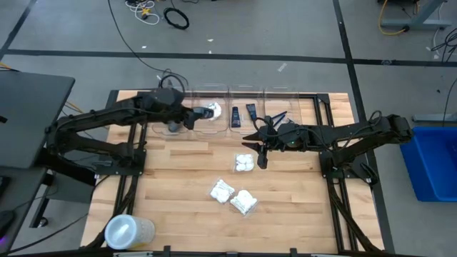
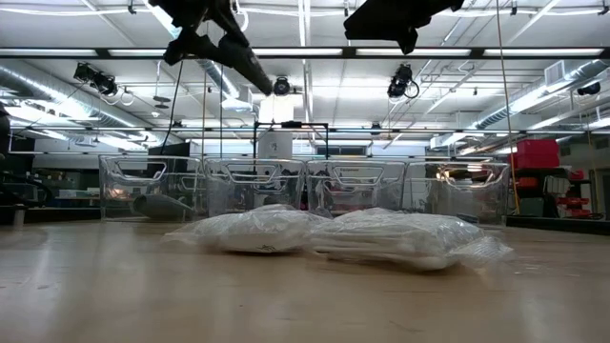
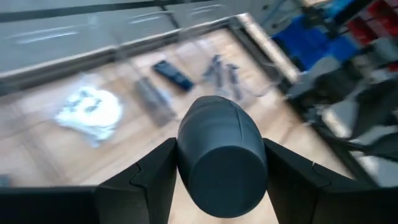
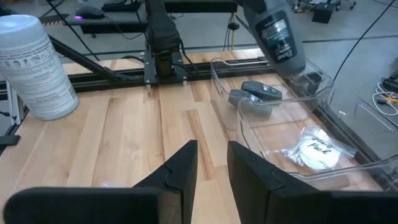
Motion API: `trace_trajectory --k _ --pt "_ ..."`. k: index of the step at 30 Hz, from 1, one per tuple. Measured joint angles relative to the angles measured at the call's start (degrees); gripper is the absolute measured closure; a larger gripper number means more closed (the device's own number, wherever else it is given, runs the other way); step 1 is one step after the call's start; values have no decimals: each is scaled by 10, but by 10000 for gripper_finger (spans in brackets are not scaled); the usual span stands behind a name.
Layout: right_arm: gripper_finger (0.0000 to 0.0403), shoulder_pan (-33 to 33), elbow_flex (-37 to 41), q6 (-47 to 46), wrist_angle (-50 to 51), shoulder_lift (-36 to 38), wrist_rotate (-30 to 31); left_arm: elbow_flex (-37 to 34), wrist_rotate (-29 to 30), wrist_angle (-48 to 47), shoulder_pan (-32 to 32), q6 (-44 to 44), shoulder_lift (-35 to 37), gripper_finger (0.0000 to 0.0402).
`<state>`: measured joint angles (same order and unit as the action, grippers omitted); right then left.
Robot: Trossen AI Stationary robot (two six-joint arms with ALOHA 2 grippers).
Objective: Pick & Place Travel size toiletries
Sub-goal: Put the gray deodorant into the left transparent bin
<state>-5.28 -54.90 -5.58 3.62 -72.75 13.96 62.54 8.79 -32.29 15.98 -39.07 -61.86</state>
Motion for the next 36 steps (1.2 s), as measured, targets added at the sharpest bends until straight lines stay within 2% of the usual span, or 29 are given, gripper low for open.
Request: trace_trajectory --k 5,16,21,30,36 --pt "310 0 0 0 0 0 11 0 10 -48 28 22 1 186" --pt "319 1 0 0 0 0 30 0 13 -69 89 71 1 186" --pt "335 7 0 5 0 0 25 0 35 -96 126 110 0 190" --pt "395 19 0 5 -17 -1 23 0 30 -120 186 146 0 186" --pt "399 26 0 9 -57 5 -7 0 23 -120 207 147 0 191"
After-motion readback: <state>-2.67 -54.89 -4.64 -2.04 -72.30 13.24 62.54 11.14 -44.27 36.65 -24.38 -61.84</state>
